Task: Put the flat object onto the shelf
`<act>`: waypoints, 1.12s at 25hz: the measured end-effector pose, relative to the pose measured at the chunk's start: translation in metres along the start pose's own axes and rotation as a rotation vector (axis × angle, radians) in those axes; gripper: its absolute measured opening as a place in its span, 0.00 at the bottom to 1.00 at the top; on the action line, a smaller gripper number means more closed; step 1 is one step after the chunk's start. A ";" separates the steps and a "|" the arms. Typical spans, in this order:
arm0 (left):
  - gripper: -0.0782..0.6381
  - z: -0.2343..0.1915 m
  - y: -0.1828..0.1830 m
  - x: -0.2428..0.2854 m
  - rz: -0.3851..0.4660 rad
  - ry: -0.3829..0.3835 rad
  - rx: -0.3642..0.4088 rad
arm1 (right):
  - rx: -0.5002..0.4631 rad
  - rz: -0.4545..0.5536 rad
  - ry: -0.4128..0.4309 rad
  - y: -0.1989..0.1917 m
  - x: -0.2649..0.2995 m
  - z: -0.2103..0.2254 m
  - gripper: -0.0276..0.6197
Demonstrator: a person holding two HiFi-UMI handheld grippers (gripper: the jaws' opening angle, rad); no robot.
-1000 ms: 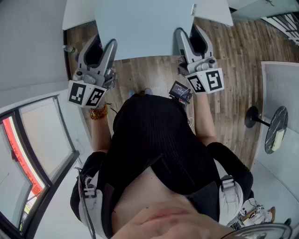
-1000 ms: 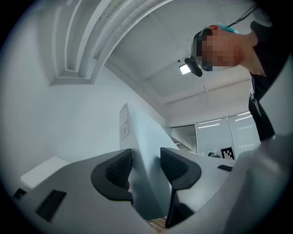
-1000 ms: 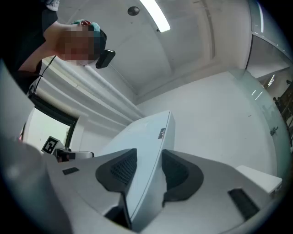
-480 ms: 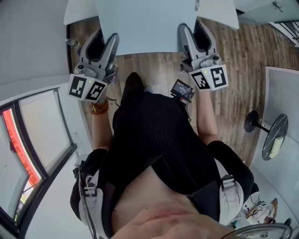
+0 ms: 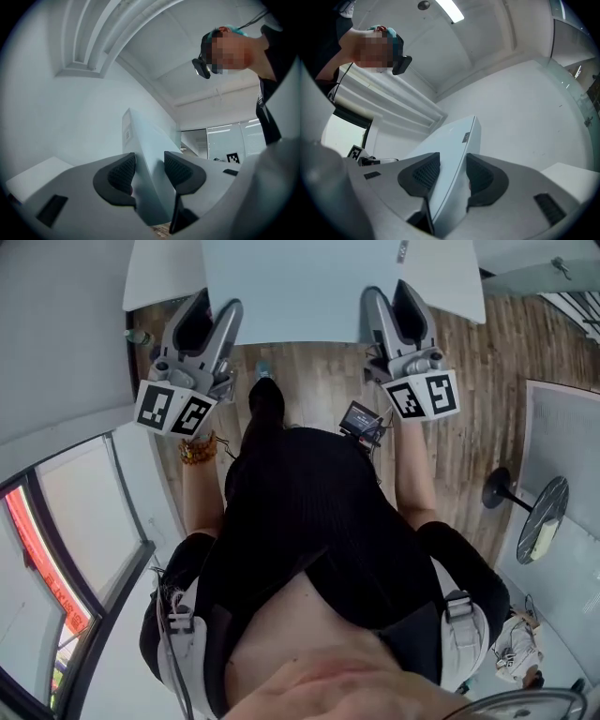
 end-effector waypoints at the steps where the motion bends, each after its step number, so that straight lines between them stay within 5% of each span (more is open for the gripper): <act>1: 0.39 -0.008 0.004 0.007 0.003 -0.005 -0.003 | -0.001 -0.001 -0.004 -0.001 0.010 0.003 0.31; 17: 0.39 -0.154 0.057 0.107 0.006 -0.085 -0.075 | -0.086 -0.049 -0.050 -0.025 0.175 0.042 0.31; 28: 0.39 -0.180 0.054 0.135 -0.016 -0.076 -0.079 | -0.074 -0.043 -0.064 -0.045 0.200 0.062 0.31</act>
Point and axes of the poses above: the fingertips, and each gripper's own axes: x forward along the fingers, z to its right, y out of its top, the point moved 2 cm from there along -x, backward along the fingers, and after that the axes turned 13 degrees about -x, right-handed, at the moved point
